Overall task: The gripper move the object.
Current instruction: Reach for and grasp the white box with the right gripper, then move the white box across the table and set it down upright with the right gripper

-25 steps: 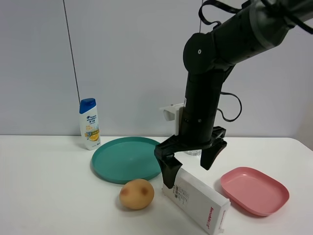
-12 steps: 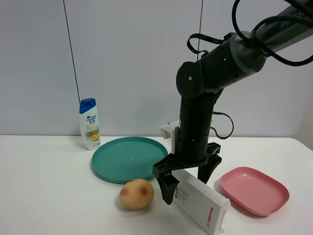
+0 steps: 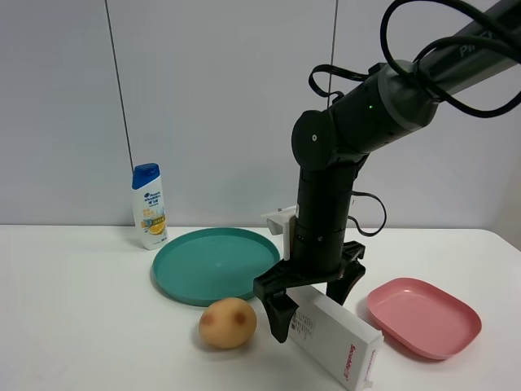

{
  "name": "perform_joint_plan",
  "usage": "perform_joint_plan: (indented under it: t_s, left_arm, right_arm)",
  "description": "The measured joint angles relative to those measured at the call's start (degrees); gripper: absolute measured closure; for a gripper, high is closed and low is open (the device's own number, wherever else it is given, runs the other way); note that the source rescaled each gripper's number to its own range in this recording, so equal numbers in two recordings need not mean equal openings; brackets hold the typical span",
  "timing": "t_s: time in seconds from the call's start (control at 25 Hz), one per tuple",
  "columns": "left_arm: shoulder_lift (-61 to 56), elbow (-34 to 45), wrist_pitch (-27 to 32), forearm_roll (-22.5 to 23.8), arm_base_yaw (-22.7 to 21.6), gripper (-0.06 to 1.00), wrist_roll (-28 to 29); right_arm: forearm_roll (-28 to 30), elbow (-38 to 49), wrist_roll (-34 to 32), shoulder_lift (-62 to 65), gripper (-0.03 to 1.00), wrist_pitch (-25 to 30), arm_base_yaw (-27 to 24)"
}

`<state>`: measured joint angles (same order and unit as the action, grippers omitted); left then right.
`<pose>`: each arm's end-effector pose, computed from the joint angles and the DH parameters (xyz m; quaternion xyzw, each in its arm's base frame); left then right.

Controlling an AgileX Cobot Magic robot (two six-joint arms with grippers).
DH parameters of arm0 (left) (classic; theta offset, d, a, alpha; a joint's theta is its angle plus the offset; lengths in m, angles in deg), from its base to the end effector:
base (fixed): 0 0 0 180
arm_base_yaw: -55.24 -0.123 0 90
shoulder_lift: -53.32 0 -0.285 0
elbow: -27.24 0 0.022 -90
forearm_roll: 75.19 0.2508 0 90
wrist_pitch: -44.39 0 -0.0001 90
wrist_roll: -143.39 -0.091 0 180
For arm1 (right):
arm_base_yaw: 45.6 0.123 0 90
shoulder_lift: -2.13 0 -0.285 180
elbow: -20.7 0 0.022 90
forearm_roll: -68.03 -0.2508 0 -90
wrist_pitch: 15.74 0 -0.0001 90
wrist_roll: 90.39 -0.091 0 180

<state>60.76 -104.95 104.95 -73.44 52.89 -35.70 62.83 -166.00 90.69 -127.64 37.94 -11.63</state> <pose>-0.0073 0.0021 0.2813 -0.0248 0.8467 0.0219 0.5310 0.3361 0.2344 0.1330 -0.2761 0.9600 0.0438 0.0166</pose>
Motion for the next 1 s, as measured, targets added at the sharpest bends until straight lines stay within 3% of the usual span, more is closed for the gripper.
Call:
perform_joint_plan:
  t_s: [0.04, 0.08, 0.28, 0.4, 0.48, 0.72, 1.0]
  left_arm:
    - [0.0, 0.0, 0.0, 0.0, 0.0, -0.06, 0.0]
    - [0.0, 0.0, 0.0, 0.0, 0.0, -0.06, 0.0]
    - [0.0, 0.0, 0.0, 0.0, 0.0, -0.06, 0.0]
    - [0.0, 0.0, 0.0, 0.0, 0.0, -0.06, 0.0]
    - [0.0, 0.0, 0.0, 0.0, 0.0, -0.06, 0.0]
    - [0.0, 0.0, 0.0, 0.0, 0.0, -0.06, 0.0]
    - [0.0, 0.0, 0.0, 0.0, 0.0, -0.06, 0.0]
  right_arm:
    - [0.0, 0.0, 0.0, 0.0, 0.13, 0.0, 0.0]
    - [0.0, 0.0, 0.0, 0.0, 0.19, 0.0, 0.0]
    - [-0.1, 0.0, 0.0, 0.0, 0.7, 0.2, 0.0]
    - [-0.1, 0.0, 0.0, 0.0, 0.9, 0.4, 0.0]
    - [-0.1, 0.0, 0.0, 0.0, 0.95, 0.7, 0.0]
    - [-0.2, 0.0, 0.0, 0.5, 0.96, 3.4, 0.0]
    - [-0.1, -6.3, -2.2, 8.3, 0.96, 14.8, 0.0]
